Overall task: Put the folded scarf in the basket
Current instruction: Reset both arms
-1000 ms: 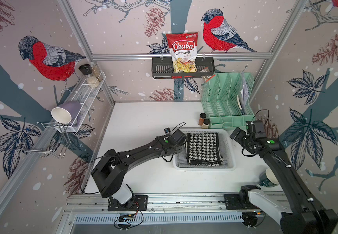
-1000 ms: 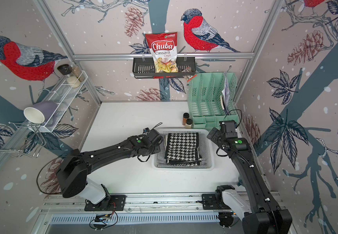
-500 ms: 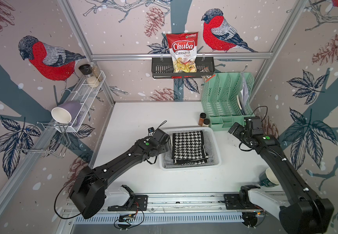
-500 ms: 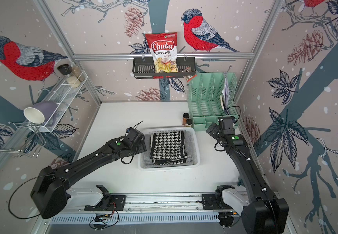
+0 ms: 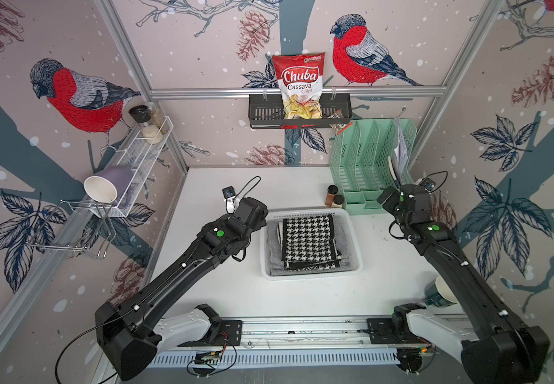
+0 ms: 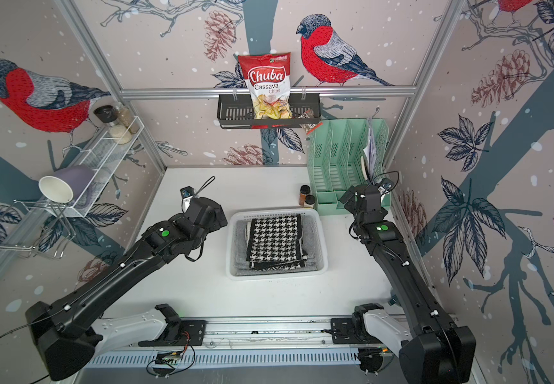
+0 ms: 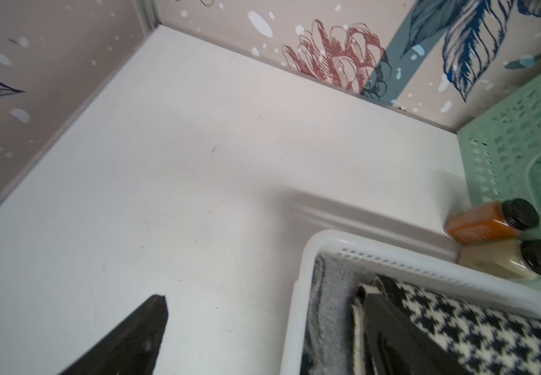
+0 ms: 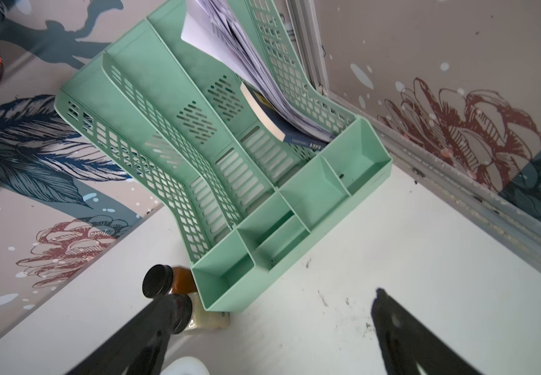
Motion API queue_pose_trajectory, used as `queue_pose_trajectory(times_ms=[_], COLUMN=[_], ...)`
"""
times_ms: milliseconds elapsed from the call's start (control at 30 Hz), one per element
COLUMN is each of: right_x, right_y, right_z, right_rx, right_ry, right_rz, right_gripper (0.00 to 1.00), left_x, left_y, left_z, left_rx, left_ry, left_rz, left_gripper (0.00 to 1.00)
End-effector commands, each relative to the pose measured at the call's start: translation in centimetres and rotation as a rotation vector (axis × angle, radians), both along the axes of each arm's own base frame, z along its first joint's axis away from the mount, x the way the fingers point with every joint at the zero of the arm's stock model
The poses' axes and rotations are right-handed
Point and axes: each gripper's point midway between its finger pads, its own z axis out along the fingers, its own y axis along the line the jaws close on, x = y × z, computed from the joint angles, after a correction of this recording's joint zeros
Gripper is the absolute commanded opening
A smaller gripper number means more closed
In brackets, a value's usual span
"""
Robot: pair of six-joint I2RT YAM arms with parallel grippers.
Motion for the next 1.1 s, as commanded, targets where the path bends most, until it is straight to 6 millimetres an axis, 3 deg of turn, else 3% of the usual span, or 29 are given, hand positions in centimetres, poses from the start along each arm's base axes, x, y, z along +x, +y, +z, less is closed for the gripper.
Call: queue_pose_trajectory(times_ms=[0, 167, 400, 667, 800, 933, 1067], right_x=[0.9, 1.4, 2.5, 2.9, 2.8, 2.8, 2.7], right_y=[-1.8, -2.9, -3.2, -3.3, -3.5, -3.3, -3.0], right_z=[2.0, -0.2, -5.5, -7.9, -7.7, -8.1, -8.6], right_rx=[-0.141, -0.25, -0.294, -0.311, -0.333, -0.364, -0.384], right_ry=[-0.149, -0.182, -0.069, -0.082, -0.135, -0.163, -0.198], right_rz=[-0.07, -0.099, -0.104, -0.131, -0.133, -0.119, -0.09], right_gripper=[1.0, 1.0, 1.0, 1.0, 1.0, 1.0, 1.0], left_x=[-0.8, 0.0, 0.3, 2.1, 3.2, 4.5, 6.0], left_y=[4.3, 6.1, 10.3, 15.8, 15.6, 13.9, 14.1], left_z=[1.5, 2.4, 1.1, -6.1, -7.1, -6.9, -9.6], left_rx=[0.211, 0.23, 0.188, 0.22, 0.238, 0.214, 0.29], left_ry=[-0.039, -0.135, -0.36, -0.199, -0.287, -0.415, -0.35], left_rz=[0.118, 0.141, 0.264, 0.337, 0.272, 0.156, 0.144], left_gripper=[0.98, 0.96, 0.96, 0.95, 0.94, 0.94, 0.94])
